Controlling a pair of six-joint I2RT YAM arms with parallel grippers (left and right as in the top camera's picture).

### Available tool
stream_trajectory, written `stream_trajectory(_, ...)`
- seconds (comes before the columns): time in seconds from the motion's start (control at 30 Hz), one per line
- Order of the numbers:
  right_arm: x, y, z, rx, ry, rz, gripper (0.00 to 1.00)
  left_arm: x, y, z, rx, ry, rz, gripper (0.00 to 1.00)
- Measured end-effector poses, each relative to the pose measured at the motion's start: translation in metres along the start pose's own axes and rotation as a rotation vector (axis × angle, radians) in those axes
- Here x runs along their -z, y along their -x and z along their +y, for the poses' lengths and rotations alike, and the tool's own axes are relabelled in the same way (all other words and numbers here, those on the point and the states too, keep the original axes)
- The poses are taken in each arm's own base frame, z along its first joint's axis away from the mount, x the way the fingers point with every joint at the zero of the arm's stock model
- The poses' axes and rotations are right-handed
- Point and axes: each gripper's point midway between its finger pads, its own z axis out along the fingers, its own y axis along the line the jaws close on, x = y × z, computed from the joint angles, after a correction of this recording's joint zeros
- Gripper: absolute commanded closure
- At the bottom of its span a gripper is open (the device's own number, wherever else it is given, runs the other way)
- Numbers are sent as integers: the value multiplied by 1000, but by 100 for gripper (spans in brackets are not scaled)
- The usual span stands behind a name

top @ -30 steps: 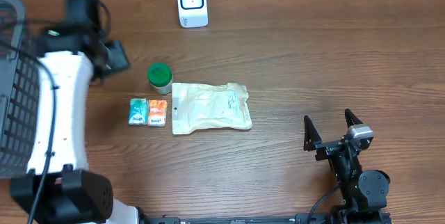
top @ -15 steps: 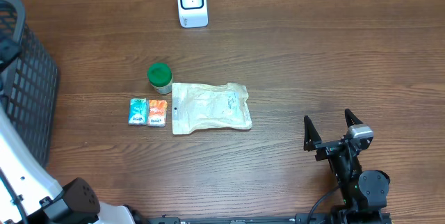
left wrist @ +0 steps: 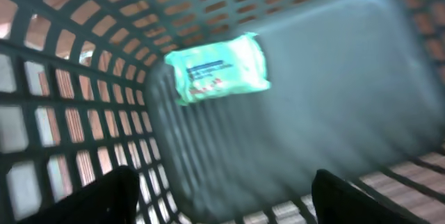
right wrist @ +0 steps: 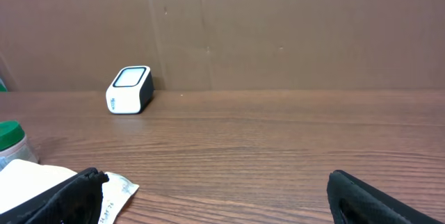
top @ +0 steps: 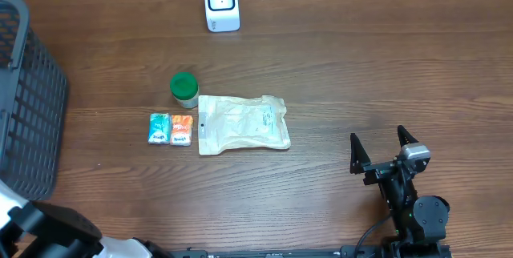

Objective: Scan the item barcode
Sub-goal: 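Reach the left gripper back into the basket toward the green tissue pack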

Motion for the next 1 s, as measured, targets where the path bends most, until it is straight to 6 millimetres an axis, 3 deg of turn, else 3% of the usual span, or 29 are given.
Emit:
stream_trajectory(0.13,0,0,0,0,0,0,0,-45,-8,10,-47,37,28,20)
stream_trajectory(0.3,0,0,0,0,0,0,0,-97,-29,3,-192,49,115,21)
stream_trajectory(0.53,0,0,0,0,0,0,0,-150,-52,-4,-366,51,206,26)
stream_trajectory(0.7,0,0,0,-1,0,0,0,-165,-48,-3,-410,72,189,24)
stream_trajectory(1.0,0,0,0,0,0,0,0,-170,-24,-5,-530,74,94,27)
